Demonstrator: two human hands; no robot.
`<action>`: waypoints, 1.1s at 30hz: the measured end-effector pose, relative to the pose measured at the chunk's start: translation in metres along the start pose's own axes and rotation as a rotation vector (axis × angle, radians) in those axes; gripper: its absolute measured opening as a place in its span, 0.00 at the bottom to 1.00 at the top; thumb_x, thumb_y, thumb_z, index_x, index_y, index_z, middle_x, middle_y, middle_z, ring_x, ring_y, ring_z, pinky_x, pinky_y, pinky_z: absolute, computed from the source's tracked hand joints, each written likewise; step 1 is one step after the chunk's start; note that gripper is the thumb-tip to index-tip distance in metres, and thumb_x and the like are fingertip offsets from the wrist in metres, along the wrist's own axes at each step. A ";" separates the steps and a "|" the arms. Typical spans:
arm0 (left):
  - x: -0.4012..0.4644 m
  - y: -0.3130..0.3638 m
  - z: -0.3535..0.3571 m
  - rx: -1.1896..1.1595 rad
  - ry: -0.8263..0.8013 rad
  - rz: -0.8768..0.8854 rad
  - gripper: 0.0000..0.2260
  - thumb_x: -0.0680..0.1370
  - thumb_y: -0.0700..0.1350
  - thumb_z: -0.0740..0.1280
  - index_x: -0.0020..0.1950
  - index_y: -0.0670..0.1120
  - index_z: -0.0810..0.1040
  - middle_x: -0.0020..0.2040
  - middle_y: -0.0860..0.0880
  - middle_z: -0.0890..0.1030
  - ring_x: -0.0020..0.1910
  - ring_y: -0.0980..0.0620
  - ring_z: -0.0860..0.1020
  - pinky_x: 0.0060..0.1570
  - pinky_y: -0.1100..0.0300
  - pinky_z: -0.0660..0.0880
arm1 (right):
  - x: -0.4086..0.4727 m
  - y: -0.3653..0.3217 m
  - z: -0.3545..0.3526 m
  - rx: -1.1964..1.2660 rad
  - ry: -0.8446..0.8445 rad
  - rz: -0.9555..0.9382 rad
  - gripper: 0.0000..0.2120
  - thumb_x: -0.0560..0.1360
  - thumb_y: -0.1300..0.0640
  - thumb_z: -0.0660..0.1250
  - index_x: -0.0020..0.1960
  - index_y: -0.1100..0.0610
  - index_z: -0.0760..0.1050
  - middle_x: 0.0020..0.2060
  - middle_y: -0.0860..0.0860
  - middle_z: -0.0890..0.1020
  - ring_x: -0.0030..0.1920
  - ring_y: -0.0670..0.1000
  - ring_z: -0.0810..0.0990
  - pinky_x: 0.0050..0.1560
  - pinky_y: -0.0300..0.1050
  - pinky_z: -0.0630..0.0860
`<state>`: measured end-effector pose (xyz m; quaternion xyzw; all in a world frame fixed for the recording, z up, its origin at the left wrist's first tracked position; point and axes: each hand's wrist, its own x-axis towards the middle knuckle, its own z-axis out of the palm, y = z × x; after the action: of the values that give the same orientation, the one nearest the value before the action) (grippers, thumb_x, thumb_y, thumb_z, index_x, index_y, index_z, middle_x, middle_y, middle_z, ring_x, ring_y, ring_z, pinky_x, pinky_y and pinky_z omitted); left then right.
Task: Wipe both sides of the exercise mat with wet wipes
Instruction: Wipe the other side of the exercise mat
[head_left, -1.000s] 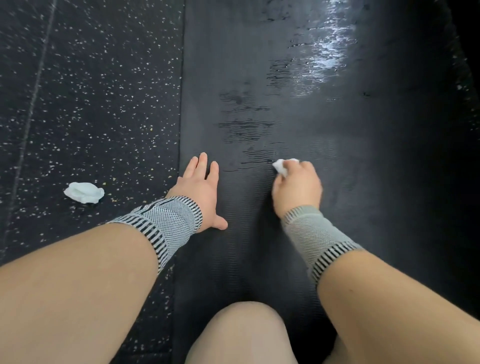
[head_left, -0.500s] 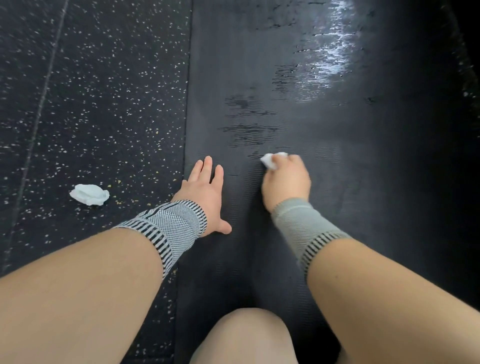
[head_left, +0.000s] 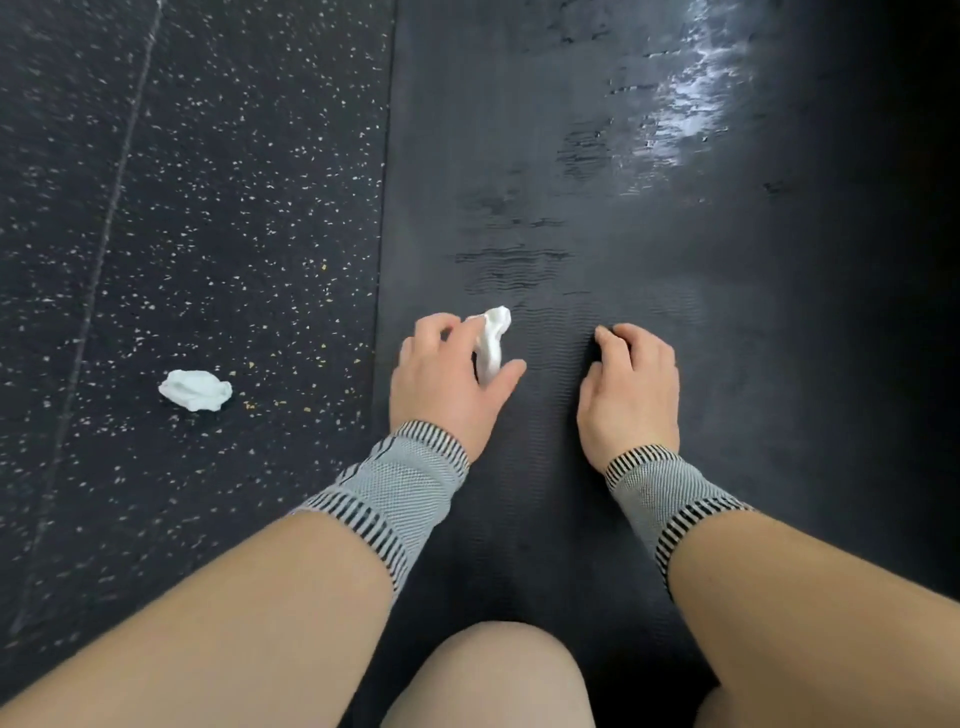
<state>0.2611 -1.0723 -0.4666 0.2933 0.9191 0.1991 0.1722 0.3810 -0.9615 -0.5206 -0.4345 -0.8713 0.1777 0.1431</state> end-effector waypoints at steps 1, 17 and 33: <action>0.001 0.007 0.007 -0.026 -0.039 -0.014 0.21 0.78 0.57 0.67 0.70 0.56 0.73 0.64 0.54 0.69 0.59 0.52 0.72 0.58 0.58 0.71 | 0.000 0.000 0.000 -0.005 0.003 0.000 0.17 0.74 0.62 0.64 0.62 0.64 0.74 0.59 0.59 0.75 0.61 0.58 0.69 0.62 0.53 0.67; 0.025 0.010 0.015 -0.079 0.075 -0.287 0.07 0.81 0.50 0.61 0.52 0.52 0.79 0.45 0.54 0.71 0.41 0.51 0.70 0.33 0.68 0.60 | -0.001 0.002 0.000 -0.039 0.005 -0.048 0.17 0.72 0.62 0.66 0.61 0.63 0.75 0.58 0.59 0.76 0.59 0.60 0.71 0.58 0.54 0.69; 0.060 0.042 0.038 -0.032 0.070 -0.019 0.12 0.83 0.49 0.59 0.62 0.50 0.77 0.55 0.52 0.78 0.50 0.52 0.77 0.44 0.67 0.67 | -0.003 0.002 0.000 -0.140 -0.062 -0.059 0.21 0.74 0.60 0.61 0.66 0.61 0.71 0.68 0.58 0.70 0.71 0.59 0.64 0.72 0.58 0.55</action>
<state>0.2511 -0.9944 -0.4917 0.2745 0.9240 0.2224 0.1466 0.3841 -0.9622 -0.5220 -0.4121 -0.8980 0.1253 0.0902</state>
